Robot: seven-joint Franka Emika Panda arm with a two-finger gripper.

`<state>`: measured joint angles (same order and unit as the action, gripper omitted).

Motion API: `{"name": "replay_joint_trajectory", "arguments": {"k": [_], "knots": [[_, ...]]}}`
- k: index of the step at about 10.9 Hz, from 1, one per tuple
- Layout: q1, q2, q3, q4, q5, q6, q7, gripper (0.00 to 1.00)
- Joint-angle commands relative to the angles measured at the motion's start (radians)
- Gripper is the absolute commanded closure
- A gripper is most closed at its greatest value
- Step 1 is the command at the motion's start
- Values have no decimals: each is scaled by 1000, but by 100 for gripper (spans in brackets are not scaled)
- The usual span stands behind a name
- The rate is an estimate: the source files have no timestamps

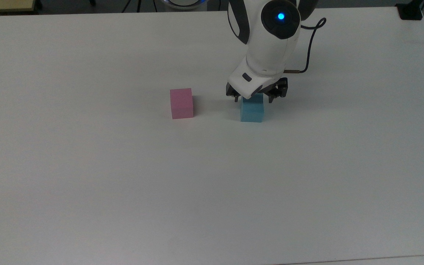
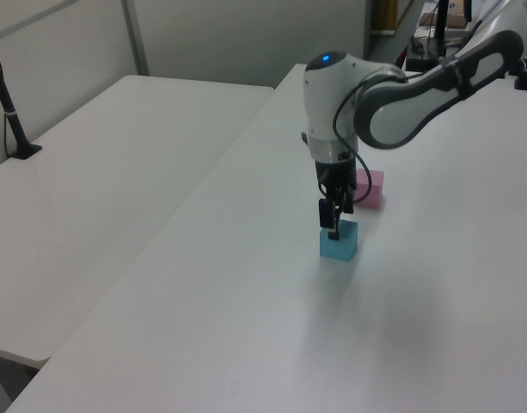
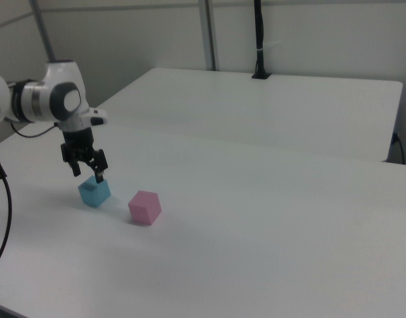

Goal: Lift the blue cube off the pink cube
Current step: 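Open the gripper, release the light-blue cube, and raise the arm away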

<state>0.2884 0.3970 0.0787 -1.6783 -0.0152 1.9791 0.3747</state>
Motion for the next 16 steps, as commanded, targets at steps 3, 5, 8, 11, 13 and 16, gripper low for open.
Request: {"name": "replay_joint_trajectory", "arguments": {"k": [3,5,8,11,13,16], "knots": [[-107,-300,-17,52,-15,-388,26,0],[-139,-407,-80,52,-28,-483,-34,0],[-141,-500,-224,48,-19,-514,-290,0],[-217,-509,-250,51,-22,-458,-518,0],[-227,-504,-250,54,-23,-430,-522,0],[-219,-497,-243,52,-29,-407,-439,0]]}}
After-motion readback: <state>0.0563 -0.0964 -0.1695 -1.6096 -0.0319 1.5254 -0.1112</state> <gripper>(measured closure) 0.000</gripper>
